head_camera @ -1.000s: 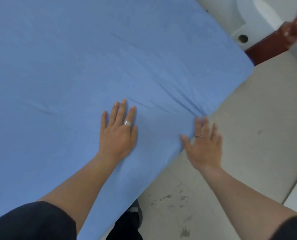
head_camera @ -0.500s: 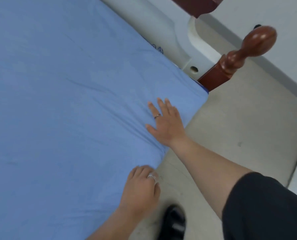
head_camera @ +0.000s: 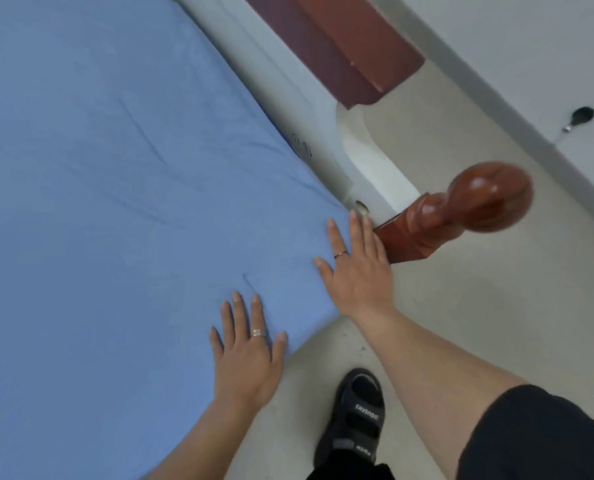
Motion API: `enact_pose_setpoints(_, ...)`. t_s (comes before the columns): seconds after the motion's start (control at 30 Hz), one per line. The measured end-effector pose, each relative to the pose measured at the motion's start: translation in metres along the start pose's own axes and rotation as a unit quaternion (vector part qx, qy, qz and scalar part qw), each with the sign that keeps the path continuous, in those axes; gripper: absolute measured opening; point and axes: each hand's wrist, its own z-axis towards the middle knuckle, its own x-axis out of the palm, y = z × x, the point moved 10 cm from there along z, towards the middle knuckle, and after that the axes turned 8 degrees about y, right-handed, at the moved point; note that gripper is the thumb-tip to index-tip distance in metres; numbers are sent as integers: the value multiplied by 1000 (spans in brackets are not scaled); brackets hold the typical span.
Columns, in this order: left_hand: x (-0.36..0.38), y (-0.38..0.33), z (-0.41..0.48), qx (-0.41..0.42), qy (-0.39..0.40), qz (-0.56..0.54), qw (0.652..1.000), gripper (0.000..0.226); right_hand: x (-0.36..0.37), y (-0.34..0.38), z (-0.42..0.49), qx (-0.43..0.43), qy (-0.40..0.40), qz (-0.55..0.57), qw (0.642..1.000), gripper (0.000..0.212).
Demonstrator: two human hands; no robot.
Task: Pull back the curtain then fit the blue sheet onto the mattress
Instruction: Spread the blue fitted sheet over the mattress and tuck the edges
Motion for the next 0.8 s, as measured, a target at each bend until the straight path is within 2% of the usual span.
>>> enact_pose_setpoints(0.07, 16, -30, -7, -15, 33, 21, 999, 83, -9, -3, 2, 4, 25, 17, 1000, 70)
enact_pose_setpoints(0.17, 35, -72, -16, 15, 82, 49, 995, 93, -17, 1, -4, 13, 89, 25, 996, 69)
enact_pose_setpoints(0.23, 35, -105, -18, 67, 84, 66, 992, 91, -27, 23, -14, -80, 106, -34, 990, 80)
enact_pose_setpoints(0.3, 20, -128, -13, 97, 36, 45, 994, 81, -34, 56, -22, -226, 122, -68, 964, 80)
enact_pose_setpoints(0.37, -2, -124, -2, 44, -36, -6, 998, 76, -29, 80, -24, -321, 156, -86, 930, 66)
enact_pose_setpoints(0.4, -7, -115, 6, 2, -47, -29, 998, 76, -23, 80, -23, -323, 195, -77, 923, 62)
enact_pose_setpoints(0.5, 10, -108, 27, -106, 3, -63, 992, 78, -2, 40, -13, -216, 288, -66, 930, 70)
enact_pose_setpoints(0.57, 31, -136, 22, -84, 12, -49, 995, 83, 0, 10, -15, -137, 302, -77, 940, 77)
enact_pose_setpoints(0.67, 43, -188, 1, 19, 12, -52, 998, 79, -17, -3, -26, -52, 327, -15, 943, 79)
enact_pose_setpoints(0.73, 23, -200, 4, 19, -38, -118, 992, 67, -37, 6, -35, -61, 346, -17, 936, 70)
enact_pose_setpoints(0.8, 10, -190, -7, -12, 7, -227, 974, 49, -77, 33, -43, -140, 353, -39, 924, 52)
